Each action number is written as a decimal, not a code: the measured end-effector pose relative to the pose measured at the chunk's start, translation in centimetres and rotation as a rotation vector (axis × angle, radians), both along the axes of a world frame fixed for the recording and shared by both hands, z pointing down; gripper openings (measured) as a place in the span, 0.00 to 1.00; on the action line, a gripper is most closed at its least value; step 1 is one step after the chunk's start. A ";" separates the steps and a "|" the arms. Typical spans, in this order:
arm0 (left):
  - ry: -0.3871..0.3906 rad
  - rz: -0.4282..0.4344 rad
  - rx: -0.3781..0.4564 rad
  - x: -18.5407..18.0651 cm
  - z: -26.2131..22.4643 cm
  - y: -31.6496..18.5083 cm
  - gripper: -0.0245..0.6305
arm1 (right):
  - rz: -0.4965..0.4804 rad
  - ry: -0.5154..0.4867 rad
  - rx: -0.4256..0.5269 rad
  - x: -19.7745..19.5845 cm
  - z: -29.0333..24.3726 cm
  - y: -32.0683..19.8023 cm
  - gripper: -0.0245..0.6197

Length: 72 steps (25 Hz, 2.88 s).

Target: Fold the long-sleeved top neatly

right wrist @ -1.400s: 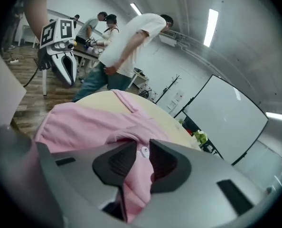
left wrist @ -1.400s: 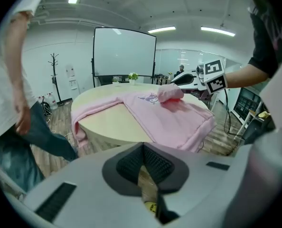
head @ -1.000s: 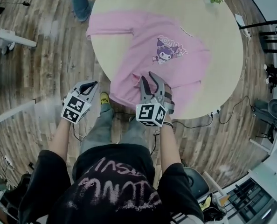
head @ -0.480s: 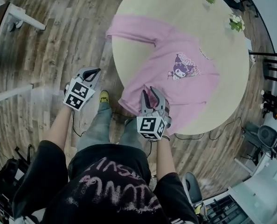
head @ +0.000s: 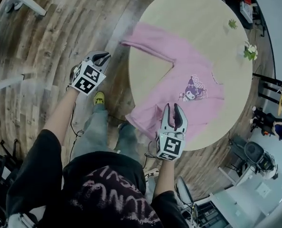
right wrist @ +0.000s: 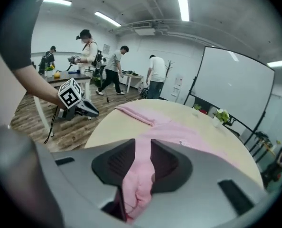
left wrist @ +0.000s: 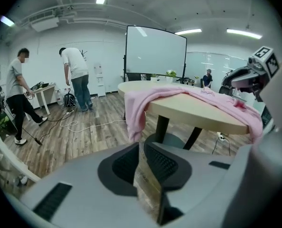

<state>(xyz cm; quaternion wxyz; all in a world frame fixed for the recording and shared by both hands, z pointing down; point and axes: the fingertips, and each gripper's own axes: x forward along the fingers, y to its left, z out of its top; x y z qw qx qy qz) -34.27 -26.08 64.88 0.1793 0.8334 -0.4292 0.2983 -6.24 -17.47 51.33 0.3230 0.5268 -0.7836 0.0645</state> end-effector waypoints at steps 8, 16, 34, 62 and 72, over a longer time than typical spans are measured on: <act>0.010 0.093 0.016 2.3 5.4 -6.4 0.39 | 0.164 0.108 -0.031 4.2 1.3 0.3 0.19; -0.047 0.088 -0.006 2.8 8.3 -8.9 0.08 | 0.243 0.111 -0.072 4.6 2.7 1.8 0.19; -0.322 -0.040 0.246 -5.5 -9.2 -11.7 0.08 | 0.406 -0.076 -0.037 8.8 -0.3 6.4 0.15; -0.438 0.647 0.810 38.8 -27.0 9.7 0.08 | 0.567 -0.329 0.036 24.4 -0.2 28.9 0.14; -0.575 0.900 0.782 45.3 -17.6 20.0 0.08 | 0.566 -0.338 -0.004 25.7 2.2 35.0 0.14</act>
